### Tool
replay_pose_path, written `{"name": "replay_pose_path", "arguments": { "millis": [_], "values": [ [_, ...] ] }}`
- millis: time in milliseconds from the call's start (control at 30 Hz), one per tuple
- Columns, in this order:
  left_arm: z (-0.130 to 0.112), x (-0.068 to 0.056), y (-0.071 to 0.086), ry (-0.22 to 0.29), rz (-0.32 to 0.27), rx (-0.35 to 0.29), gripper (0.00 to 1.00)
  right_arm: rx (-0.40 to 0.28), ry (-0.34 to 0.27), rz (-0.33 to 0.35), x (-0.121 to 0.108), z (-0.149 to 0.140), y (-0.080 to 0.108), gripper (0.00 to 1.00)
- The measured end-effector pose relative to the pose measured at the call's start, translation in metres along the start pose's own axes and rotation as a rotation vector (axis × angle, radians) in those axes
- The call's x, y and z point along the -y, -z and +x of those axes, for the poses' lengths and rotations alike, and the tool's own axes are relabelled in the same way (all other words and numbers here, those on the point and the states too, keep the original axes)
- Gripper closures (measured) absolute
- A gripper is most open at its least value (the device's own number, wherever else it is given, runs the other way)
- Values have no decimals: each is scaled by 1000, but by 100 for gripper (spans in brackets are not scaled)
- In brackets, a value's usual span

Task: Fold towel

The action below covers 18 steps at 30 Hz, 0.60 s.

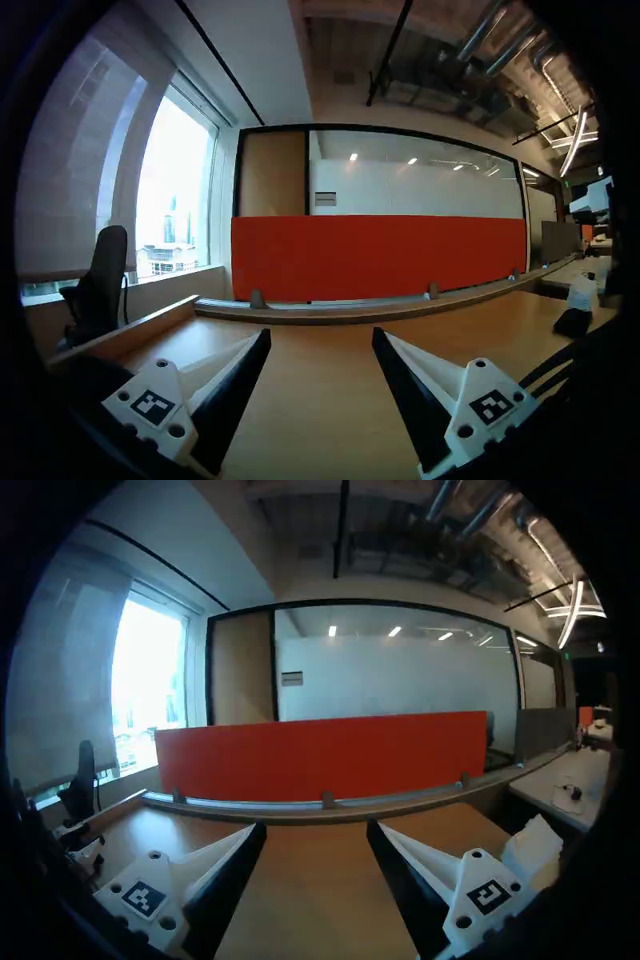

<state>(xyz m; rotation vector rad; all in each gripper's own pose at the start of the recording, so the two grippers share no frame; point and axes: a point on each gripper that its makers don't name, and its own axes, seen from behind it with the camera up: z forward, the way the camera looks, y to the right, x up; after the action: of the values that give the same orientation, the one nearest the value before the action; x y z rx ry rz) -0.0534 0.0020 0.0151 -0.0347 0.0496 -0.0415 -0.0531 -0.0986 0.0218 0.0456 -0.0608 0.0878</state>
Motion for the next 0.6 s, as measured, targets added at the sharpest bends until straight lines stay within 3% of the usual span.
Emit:
{"name": "replay_pose_path", "arguments": {
  "millis": [367,600],
  "values": [
    [-37,-8,8,-11,7,-4,6,-6,8,6,-11,-31,-7,3],
    [-51,-6,12,-7,22,-3,6,0,17,1,-17,-41,-7,3]
  ]
}}
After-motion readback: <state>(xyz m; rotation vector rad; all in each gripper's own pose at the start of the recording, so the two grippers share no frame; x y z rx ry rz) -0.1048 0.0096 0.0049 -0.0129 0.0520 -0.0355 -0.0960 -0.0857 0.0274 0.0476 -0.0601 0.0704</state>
